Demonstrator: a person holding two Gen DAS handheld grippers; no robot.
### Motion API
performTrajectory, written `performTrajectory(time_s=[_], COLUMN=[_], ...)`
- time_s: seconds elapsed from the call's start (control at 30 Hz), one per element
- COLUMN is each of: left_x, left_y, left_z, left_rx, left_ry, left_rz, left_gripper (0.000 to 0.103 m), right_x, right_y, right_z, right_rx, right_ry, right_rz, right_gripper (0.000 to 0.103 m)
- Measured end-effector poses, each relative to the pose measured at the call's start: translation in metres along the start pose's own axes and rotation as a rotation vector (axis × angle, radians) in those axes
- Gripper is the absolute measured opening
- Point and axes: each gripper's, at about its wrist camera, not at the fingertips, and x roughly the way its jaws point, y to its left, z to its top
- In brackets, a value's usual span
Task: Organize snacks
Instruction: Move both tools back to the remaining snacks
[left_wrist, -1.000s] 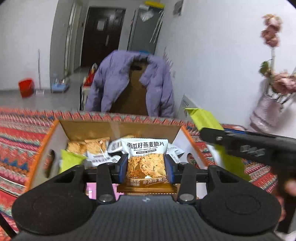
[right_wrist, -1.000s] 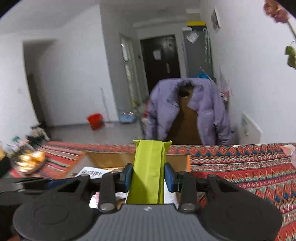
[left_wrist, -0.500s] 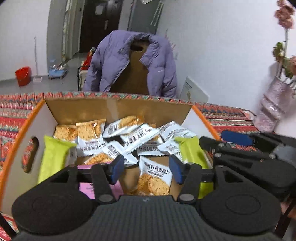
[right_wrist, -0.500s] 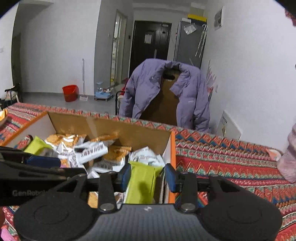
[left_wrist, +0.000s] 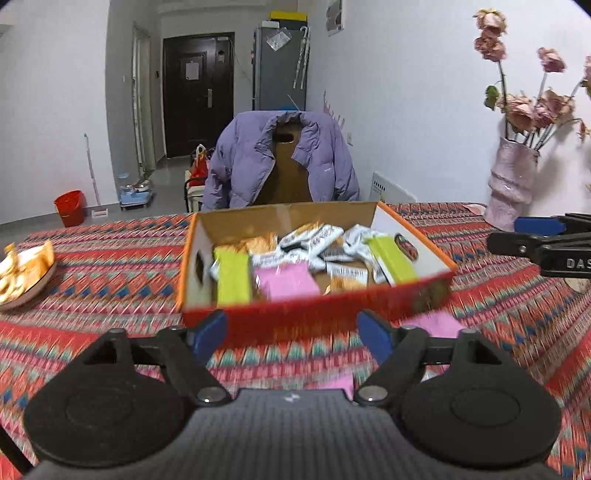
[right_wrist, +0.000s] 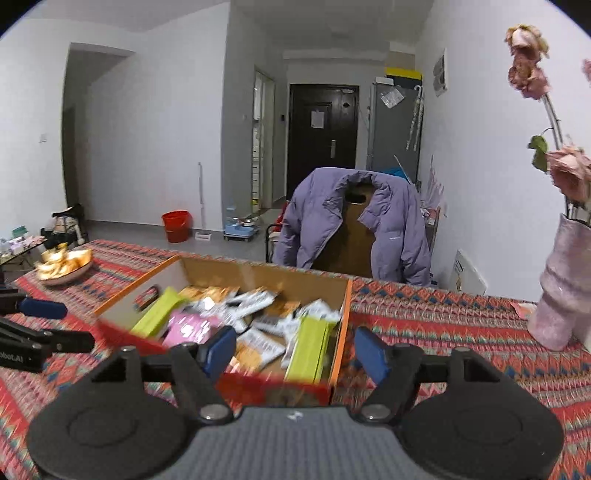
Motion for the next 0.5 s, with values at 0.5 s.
performTrajectory(time_s=[0.5], left_x=[-0.116], left_y=[-0.015], left_z=[-0.108], left_rx=[-0.174], left_ry=[0.013], left_rz=[0.063], left_gripper=[0.083], right_x=[-0.143], right_y=[0.041], right_z=[-0.116], right_rx=[0.079], right_ry=[-0.011], right_rz=[0.073], right_gripper=[0.084])
